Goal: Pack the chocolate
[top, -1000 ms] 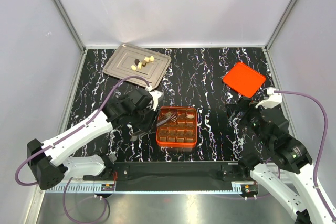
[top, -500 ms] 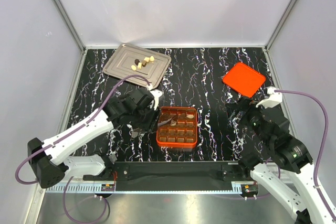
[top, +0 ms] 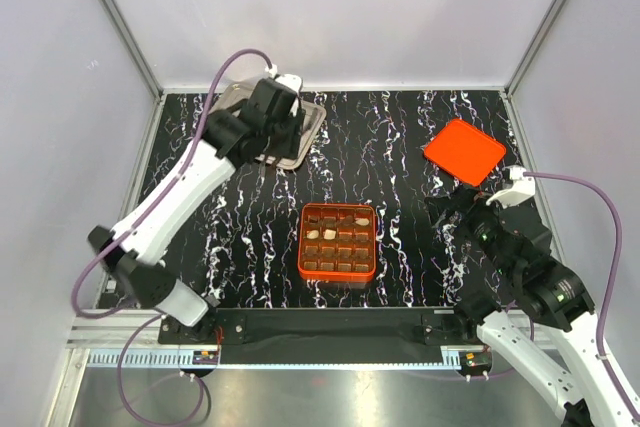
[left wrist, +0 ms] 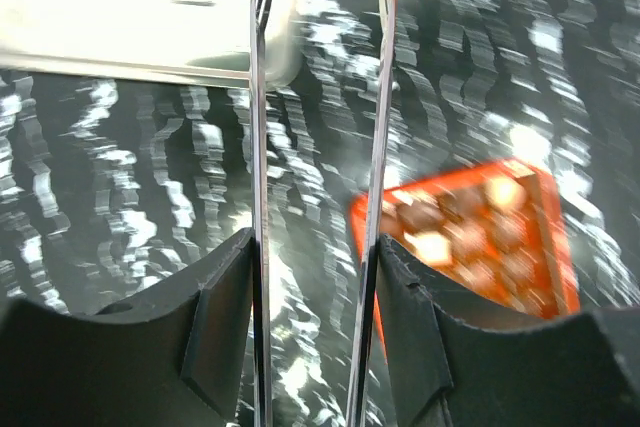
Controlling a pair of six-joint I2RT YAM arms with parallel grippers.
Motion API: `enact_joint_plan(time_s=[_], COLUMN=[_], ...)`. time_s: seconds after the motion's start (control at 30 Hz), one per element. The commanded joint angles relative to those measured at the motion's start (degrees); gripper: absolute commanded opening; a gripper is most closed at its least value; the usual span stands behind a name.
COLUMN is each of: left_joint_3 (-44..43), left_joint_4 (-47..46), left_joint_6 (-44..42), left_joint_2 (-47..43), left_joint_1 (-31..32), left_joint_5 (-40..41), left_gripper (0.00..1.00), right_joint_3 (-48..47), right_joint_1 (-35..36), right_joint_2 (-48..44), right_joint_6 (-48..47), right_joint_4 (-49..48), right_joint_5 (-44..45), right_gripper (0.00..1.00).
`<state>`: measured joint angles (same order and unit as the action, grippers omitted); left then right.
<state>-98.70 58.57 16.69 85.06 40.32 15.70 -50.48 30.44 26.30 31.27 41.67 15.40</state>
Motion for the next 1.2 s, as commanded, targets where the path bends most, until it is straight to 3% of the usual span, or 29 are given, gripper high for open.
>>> enact_joint_plan(time_s=[0.0, 0.17, 0.33, 0.6, 1.17], left_joint_3=[-4.7, -5.0, -3.3, -4.4, -3.5], left_joint_4=[-0.4, -4.5, -12.0, -15.6, -18.8], left_joint_6=[-2.8, -0.3, -0.2, -2.3, -6.7], left_joint_2=[6.2, 14.4, 20.9, 29.4, 33.5], left_joint_1=[-5.4, -13.7, -19.5, -22.0, -24.8], left_joint_5=[5.8, 5.1, -1.5, -2.7, -6.9], left_gripper=[0.52, 0.52, 0.52, 0.51, 0.47], right_joint_3=[1.1, 1.1, 1.4, 2.6, 3.5], right_joint_1=[0.2, 0.2, 0.2, 0.2, 0.2], right_joint_2=[-0.9, -0.4, 0.7, 0.5, 4.0], right_joint_6=[0.7, 0.3, 0.0, -1.9, -3.8], right_joint_4=[-3.3, -4.0, -5.5, -5.3, -8.4], right_joint_5=[-1.7, -2.4, -4.5, -2.0, -0.9], right_gripper=[1.0, 1.0, 1.0, 1.0, 1.0])
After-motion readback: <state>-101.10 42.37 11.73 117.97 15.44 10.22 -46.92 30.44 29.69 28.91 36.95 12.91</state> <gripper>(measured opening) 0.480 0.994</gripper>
